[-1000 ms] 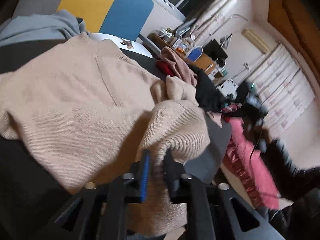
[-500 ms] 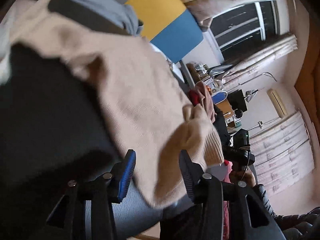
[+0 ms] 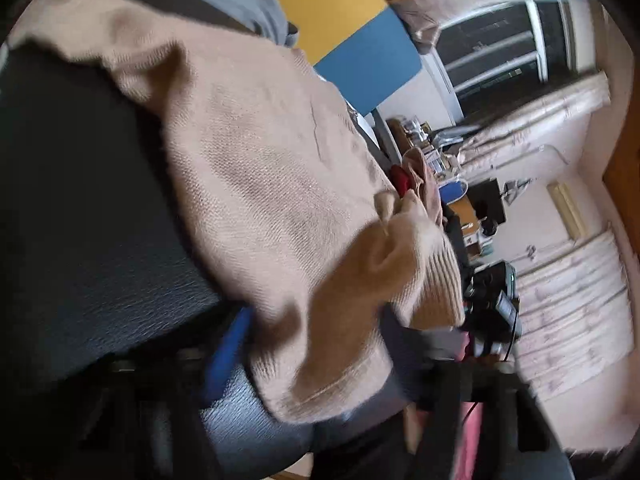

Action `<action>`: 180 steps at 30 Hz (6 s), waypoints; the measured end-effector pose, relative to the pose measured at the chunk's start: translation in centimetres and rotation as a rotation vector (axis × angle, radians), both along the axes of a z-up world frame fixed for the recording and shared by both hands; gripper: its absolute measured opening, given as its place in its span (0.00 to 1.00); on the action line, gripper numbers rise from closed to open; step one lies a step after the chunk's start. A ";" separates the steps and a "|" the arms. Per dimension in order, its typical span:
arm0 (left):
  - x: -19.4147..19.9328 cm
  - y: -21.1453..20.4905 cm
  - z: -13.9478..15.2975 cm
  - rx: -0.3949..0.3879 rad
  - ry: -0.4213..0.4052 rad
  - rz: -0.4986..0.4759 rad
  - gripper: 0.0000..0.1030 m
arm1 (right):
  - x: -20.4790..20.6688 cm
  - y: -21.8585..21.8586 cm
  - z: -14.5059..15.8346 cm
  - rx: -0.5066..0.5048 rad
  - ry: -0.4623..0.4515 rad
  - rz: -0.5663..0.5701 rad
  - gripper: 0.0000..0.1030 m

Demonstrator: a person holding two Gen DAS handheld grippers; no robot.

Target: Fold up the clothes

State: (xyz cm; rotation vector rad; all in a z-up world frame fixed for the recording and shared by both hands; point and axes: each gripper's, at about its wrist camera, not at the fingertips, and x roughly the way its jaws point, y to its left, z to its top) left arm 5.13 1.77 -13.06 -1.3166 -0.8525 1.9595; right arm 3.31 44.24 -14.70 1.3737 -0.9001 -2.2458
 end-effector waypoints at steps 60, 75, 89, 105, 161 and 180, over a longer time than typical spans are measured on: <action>-14.8 2.8 4.7 -0.485 0.351 0.047 0.35 | -5.1 -11.6 7.8 0.343 0.336 0.049 1.00; -23.5 0.8 -0.9 -0.566 0.305 0.150 0.28 | -20.3 -13.7 -0.2 0.521 0.120 -0.160 1.00; -25.4 -0.2 -1.0 -0.607 0.317 0.165 0.27 | -16.8 -10.7 4.9 0.450 0.269 -0.049 1.00; -25.6 -1.7 -1.2 -0.501 0.298 0.179 0.27 | -16.8 7.0 -0.8 0.659 -0.327 -0.269 0.85; -18.4 37.9 0.1 -0.894 0.759 -1.399 0.50 | 9.7 7.2 -0.6 0.624 0.043 -0.226 1.00; -21.6 36.5 7.4 -0.490 0.677 -0.754 0.07 | 11.0 12.8 12.6 0.860 0.328 -0.587 0.68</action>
